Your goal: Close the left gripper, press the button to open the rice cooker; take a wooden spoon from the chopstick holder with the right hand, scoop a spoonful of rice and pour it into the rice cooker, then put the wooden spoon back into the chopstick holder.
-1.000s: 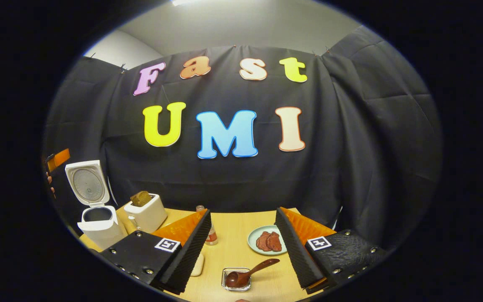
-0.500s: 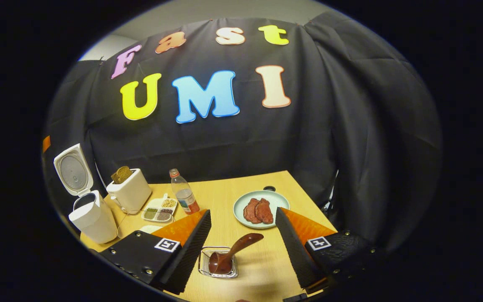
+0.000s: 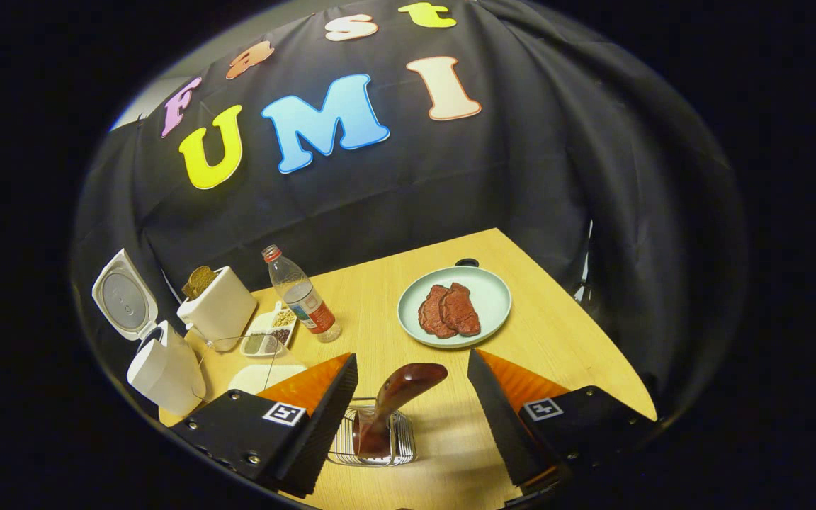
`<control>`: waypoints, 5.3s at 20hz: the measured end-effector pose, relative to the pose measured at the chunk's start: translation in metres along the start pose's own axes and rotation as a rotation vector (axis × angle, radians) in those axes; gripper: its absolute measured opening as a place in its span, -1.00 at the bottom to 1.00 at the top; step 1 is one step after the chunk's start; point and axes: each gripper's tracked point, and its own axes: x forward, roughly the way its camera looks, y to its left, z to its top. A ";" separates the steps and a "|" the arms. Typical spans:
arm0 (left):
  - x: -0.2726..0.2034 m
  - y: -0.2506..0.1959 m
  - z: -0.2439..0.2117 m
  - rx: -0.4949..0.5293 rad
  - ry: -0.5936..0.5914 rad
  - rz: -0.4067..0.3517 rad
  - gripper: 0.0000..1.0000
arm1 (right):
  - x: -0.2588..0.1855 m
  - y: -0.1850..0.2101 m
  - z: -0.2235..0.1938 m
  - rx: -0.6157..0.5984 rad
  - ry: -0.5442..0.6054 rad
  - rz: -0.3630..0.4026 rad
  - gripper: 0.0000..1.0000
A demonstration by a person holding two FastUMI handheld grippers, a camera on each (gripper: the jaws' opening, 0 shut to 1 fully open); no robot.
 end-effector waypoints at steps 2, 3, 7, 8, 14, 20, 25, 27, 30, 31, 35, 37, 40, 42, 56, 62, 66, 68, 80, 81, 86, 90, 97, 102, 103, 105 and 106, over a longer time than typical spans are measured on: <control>-0.002 0.002 -0.004 0.000 0.012 0.007 0.84 | 0.006 0.000 -0.005 0.026 0.003 0.024 0.89; -0.002 0.003 -0.006 -0.003 0.021 0.010 0.84 | 0.010 0.000 -0.008 0.031 0.009 0.022 0.85; -0.004 0.012 -0.013 0.001 0.046 0.022 0.84 | 0.017 0.005 -0.011 0.077 0.027 0.047 0.15; -0.004 0.015 -0.014 -0.001 0.047 0.022 0.90 | 0.015 0.010 -0.014 0.094 0.042 0.065 -0.10; -0.003 0.026 -0.019 -0.043 0.052 0.020 0.84 | 0.000 0.028 -0.008 0.175 0.012 0.133 -0.81; -0.003 0.021 -0.018 -0.065 0.031 -0.059 0.89 | -0.036 0.054 0.037 0.158 -0.077 0.168 -0.81; -0.005 0.024 -0.019 -0.033 0.023 -0.102 0.89 | -0.057 0.102 0.085 0.131 -0.158 0.222 -0.80; -0.006 0.027 -0.020 -0.012 0.021 -0.111 0.92 | -0.055 0.129 0.095 0.124 -0.174 0.255 -0.82; -0.008 0.035 -0.021 0.016 0.024 -0.118 0.92 | -0.040 0.182 0.095 0.083 -0.170 0.323 -0.82; -0.009 0.039 -0.025 0.017 0.028 -0.119 0.93 | -0.034 0.197 0.091 0.063 -0.161 0.337 -0.82; -0.014 0.057 -0.030 0.006 0.031 -0.104 0.89 | -0.005 0.241 0.066 -0.001 -0.124 0.355 -0.81; -0.016 0.067 -0.033 0.002 0.033 -0.104 0.93 | 0.006 0.254 0.052 -0.034 -0.107 0.354 -0.81; -0.017 0.079 -0.038 0.003 0.039 -0.112 0.93 | 0.028 0.265 0.028 -0.074 -0.082 0.333 -0.81; -0.017 0.087 -0.046 0.013 0.051 -0.113 0.93 | 0.044 0.273 0.013 -0.073 -0.063 0.324 -0.81; -0.014 0.116 -0.083 -0.006 0.138 -0.126 0.93 | 0.071 0.327 -0.056 -0.044 0.023 0.376 -0.81; -0.015 0.113 -0.079 0.002 0.134 -0.130 0.90 | 0.073 0.289 -0.048 0.394 0.091 0.368 -0.81; -0.014 0.107 -0.076 0.016 0.126 -0.132 0.93 | 0.063 0.255 -0.015 0.536 0.030 0.383 -0.82; -0.013 0.100 -0.074 0.017 0.117 -0.139 0.93 | 0.055 0.242 0.002 0.619 0.009 0.397 -0.81; -0.012 0.117 -0.081 -0.034 0.106 -0.121 0.94 | -0.005 0.271 0.084 0.976 -0.050 0.635 -0.82; -0.015 0.119 -0.079 -0.035 0.100 -0.122 0.93 | -0.009 0.280 0.086 0.962 -0.050 0.654 -0.82; -0.022 0.129 -0.080 -0.021 0.078 -0.144 0.93 | -0.025 0.327 0.102 0.917 -0.037 0.723 -0.82; -0.026 0.144 -0.082 -0.025 0.067 -0.149 0.94 | -0.035 0.365 0.108 0.863 -0.020 0.758 -0.82; -0.034 0.169 -0.088 -0.058 0.065 -0.134 0.93 | -0.029 0.434 0.103 0.783 0.023 0.797 -0.82; -0.038 0.178 -0.087 -0.062 0.058 -0.133 0.90 | -0.017 0.487 0.091 0.702 0.058 0.824 -0.81; -0.039 0.179 -0.086 -0.063 0.053 -0.131 0.94 | -0.015 0.495 0.087 0.686 0.066 0.830 -0.81; -0.040 0.184 -0.087 -0.066 0.053 -0.125 0.94 | -0.011 0.511 0.078 0.652 0.082 0.836 -0.82; -0.041 0.186 -0.085 -0.067 0.049 -0.119 0.94 | -0.005 0.521 0.075 0.629 0.089 0.837 -0.82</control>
